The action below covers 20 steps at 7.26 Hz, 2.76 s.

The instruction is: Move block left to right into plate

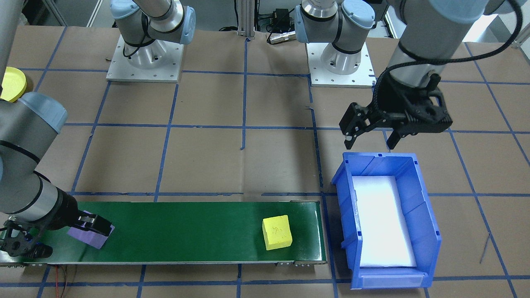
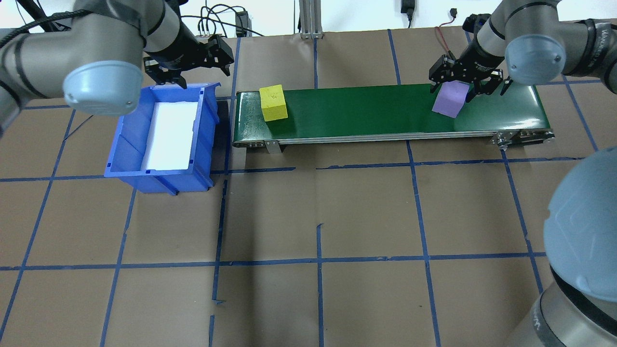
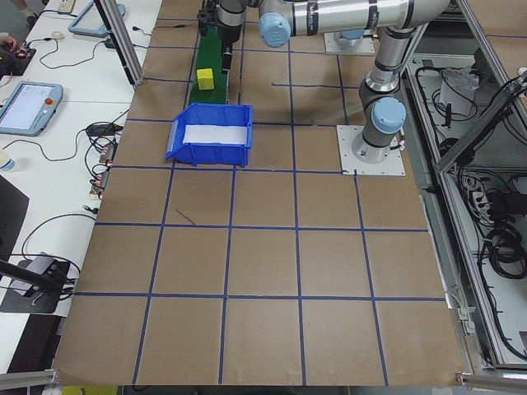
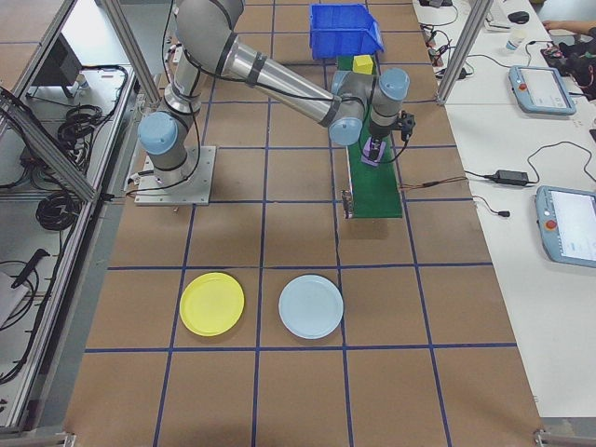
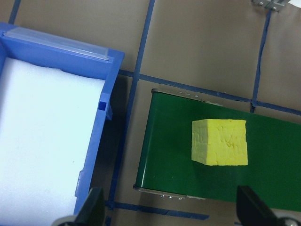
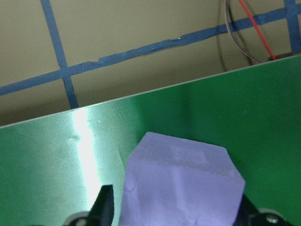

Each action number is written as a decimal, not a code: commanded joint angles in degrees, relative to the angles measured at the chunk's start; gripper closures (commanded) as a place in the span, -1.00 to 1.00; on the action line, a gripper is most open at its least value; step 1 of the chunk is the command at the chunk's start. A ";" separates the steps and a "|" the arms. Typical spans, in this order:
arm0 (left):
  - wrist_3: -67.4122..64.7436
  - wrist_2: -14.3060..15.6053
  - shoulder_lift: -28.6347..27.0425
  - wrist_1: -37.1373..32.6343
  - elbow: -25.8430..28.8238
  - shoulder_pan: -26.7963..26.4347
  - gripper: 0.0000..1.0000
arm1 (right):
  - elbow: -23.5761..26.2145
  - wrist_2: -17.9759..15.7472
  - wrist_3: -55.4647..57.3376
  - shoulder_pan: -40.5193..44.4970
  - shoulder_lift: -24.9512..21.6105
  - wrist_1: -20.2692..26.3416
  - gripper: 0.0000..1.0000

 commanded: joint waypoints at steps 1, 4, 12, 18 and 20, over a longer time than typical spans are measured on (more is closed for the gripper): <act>3.98 1.89 4.00 -12.58 1.07 2.50 -1.00 | 0.26 -2.30 -0.38 -0.49 0.04 -0.93 0.30; 3.54 1.98 4.01 -12.89 0.82 2.41 -1.00 | -0.27 -5.22 -1.43 -0.58 -2.06 -0.31 0.51; 3.63 9.34 4.63 -13.33 0.91 2.41 -1.00 | 2.36 -11.02 -49.91 -37.27 -2.33 2.15 0.46; 3.71 9.02 4.72 -13.24 0.55 2.06 -1.00 | 3.86 -3.65 -63.13 -45.40 1.97 -4.79 -1.00; 3.63 8.93 4.80 -13.24 0.64 1.97 -1.00 | 3.43 -4.96 -63.05 -45.40 0.84 -4.53 -1.00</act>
